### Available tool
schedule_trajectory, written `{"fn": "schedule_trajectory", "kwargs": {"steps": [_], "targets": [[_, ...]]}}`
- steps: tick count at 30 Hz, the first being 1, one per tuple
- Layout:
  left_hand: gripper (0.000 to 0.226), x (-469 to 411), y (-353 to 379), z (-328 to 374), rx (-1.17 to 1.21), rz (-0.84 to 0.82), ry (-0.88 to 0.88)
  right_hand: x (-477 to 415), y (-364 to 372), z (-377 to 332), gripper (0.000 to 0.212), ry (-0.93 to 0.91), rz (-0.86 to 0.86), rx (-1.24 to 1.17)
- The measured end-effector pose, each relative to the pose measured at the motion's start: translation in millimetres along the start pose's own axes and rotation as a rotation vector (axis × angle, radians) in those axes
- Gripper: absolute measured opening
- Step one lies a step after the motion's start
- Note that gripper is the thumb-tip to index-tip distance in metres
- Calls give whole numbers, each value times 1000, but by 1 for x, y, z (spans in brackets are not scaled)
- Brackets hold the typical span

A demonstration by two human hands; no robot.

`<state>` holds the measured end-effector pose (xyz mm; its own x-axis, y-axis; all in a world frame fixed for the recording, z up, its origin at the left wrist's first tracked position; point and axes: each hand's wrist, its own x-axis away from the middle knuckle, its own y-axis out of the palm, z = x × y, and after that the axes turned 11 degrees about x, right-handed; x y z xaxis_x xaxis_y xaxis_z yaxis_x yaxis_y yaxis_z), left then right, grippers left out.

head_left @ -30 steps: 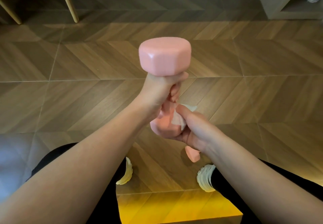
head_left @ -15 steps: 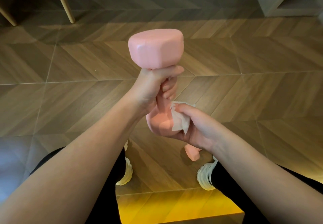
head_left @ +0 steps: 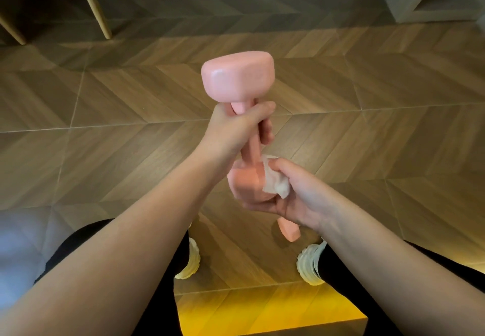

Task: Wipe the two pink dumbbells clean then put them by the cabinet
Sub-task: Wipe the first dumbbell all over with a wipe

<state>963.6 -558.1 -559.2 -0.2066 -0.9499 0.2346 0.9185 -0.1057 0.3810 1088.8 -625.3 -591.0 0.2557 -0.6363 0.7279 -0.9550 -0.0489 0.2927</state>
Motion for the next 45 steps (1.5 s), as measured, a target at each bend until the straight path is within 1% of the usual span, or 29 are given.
{"fn": "schedule_trajectory", "kwargs": {"steps": [3, 5, 9, 11, 14, 15, 20, 22, 25, 27, 31, 33, 35, 37, 39, 40, 42, 44, 45], "targets": [[32, -3, -2, -6, 96, 211, -66, 0, 3, 3, 29, -27, 33, 23], [32, -3, 0, -8, 123, 247, -70, -2, 10, 6, 27, -25, 46, 46], [32, 1, 5, -6, 90, 120, -31, -8, 17, 1, 19, 26, 114, 37], [32, 2, 6, -2, 99, 84, -46, -7, 11, -2, 19, 60, 67, 72], [31, 2, 5, 4, 174, 63, -89, -3, 1, -4, 19, 83, -38, 109], [31, 3, 4, 4, 187, 55, -92, -3, 0, -4, 19, 83, -45, 121], [31, 11, 11, -5, 129, -44, -88, -11, 9, 1, 19, 88, 97, 230], [30, 13, 15, -7, 64, -84, -80, -10, 8, 0, 19, 108, 100, 217], [35, 10, 12, -1, 96, -90, -89, -5, -4, -4, 17, 86, 2, 139], [36, 9, 6, 4, 143, -114, -99, -3, -8, -6, 16, 66, -44, 146], [34, 13, 5, 3, 151, -270, -124, -5, 1, -4, 17, 71, -8, 279], [35, 15, 6, 1, 162, -350, -141, -7, 0, -3, 21, 87, -10, 367], [37, 16, 7, 3, 191, -405, -159, -5, -8, -5, 28, 113, -79, 390], [36, 15, 5, 7, 232, -431, -167, -3, -15, -7, 25, 109, -147, 322], [31, 13, 2, 9, 198, -394, -124, -3, -15, -6, 22, 82, -160, 212], [29, 12, 3, 7, 138, -337, -88, -4, -13, -4, 26, 71, -147, 164], [24, 12, 6, 3, 19, -161, -27, -6, -9, -1, 33, 67, -90, 96], [20, 11, 9, -2, -33, 17, -22, -7, -6, 0, 25, 63, -29, 44], [20, 9, 10, -3, -26, 80, -36, -7, -4, 0, 22, 58, -4, 21]]}}
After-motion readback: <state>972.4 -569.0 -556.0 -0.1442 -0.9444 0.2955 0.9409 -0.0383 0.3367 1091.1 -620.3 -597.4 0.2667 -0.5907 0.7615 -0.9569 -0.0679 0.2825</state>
